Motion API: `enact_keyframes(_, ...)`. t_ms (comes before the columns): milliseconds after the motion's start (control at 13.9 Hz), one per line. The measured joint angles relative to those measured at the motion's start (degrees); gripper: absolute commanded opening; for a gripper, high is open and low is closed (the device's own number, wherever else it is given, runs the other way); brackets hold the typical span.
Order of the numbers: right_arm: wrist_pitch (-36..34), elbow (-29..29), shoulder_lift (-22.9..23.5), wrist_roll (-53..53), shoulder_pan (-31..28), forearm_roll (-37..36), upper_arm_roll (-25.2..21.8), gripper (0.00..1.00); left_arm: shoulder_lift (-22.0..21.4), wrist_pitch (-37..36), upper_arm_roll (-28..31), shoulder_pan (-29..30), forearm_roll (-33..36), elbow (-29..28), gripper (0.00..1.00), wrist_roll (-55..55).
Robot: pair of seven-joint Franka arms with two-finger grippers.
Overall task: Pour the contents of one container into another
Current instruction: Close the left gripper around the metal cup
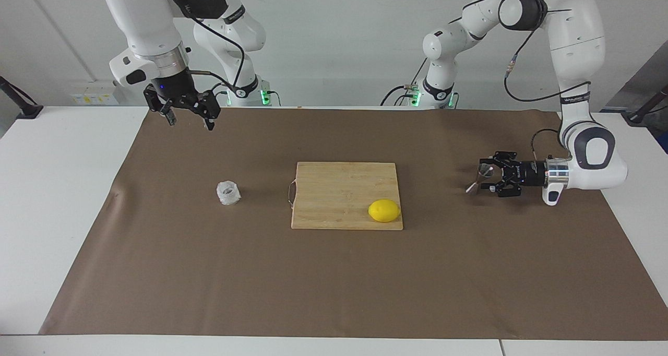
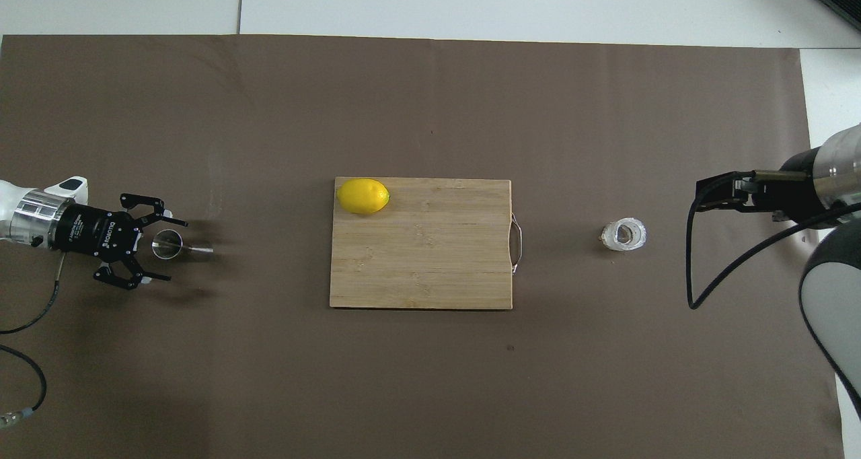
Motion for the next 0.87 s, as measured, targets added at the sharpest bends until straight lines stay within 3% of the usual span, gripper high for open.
enact_keyframes(361, 0.0, 0.0, 0.0, 0.0, 0.0, 0.0, 0.0, 1.00, -0.6, -1.0, 0.1, 0.0, -0.3, -0.5, 1.00, 0.0)
enact_keyframes(433, 0.0, 0.0, 0.0, 0.0, 0.0, 0.0, 0.0, 1.00, -0.6, -1.0, 0.2, 0.0, -0.4, -0.5, 0.91, 0.0)
enact_keyframes(866, 0.0, 0.0, 0.0, 0.0, 0.0, 0.0, 0.0, 1.00, -0.7, -1.1, 0.2, 0.0, -0.6, -0.7, 0.60, 0.1)
